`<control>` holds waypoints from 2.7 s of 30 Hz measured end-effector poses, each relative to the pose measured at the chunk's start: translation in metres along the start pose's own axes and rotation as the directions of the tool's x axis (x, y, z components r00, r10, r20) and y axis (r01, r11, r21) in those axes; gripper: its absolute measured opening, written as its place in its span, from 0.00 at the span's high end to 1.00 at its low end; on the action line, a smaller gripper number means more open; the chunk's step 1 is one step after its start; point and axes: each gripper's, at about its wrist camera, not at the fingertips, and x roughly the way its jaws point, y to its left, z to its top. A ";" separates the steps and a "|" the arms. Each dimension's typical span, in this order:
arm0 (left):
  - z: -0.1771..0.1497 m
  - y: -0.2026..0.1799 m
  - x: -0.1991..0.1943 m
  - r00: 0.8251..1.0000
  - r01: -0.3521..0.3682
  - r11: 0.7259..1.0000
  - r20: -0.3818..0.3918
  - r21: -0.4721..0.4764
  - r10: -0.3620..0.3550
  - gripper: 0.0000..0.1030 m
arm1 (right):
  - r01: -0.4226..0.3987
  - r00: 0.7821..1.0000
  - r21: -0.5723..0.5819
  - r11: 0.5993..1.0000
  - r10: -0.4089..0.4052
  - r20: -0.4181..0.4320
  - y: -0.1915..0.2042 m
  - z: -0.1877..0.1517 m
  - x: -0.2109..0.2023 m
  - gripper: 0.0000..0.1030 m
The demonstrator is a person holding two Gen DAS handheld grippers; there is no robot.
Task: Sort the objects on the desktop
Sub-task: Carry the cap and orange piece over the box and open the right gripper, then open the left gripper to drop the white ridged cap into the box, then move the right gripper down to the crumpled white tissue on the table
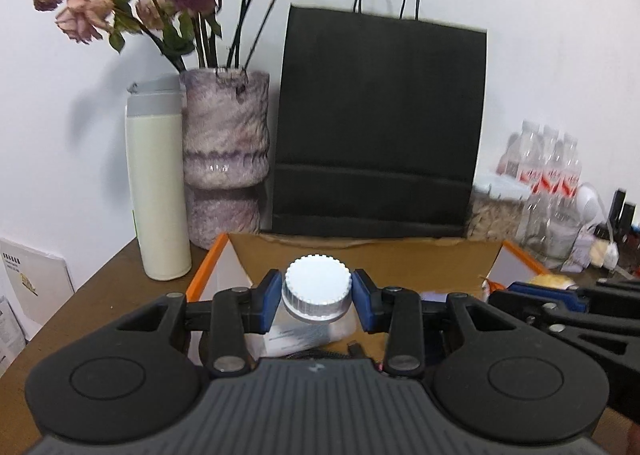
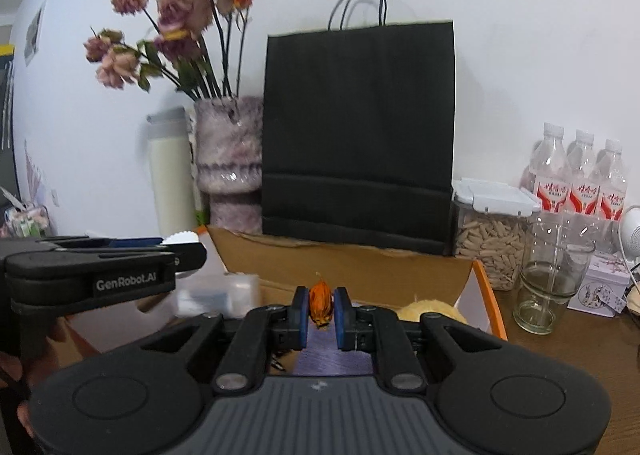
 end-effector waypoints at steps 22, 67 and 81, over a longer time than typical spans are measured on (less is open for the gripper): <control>-0.018 -0.004 0.006 0.999 -0.007 0.998 -0.045 0.059 0.010 0.46 | 0.037 0.996 -0.010 0.999 -0.038 -0.078 0.002 -0.019 0.008 0.75; -0.058 0.016 -0.097 0.997 -0.045 0.999 0.069 0.024 0.043 0.00 | 0.079 0.995 -0.050 0.996 -0.081 -0.054 0.013 -0.061 -0.096 0.00; -0.088 0.018 -0.141 0.999 -0.026 0.998 -0.019 0.054 0.027 0.00 | 0.068 0.995 -0.002 0.998 -0.068 -0.077 0.022 -0.091 -0.145 0.00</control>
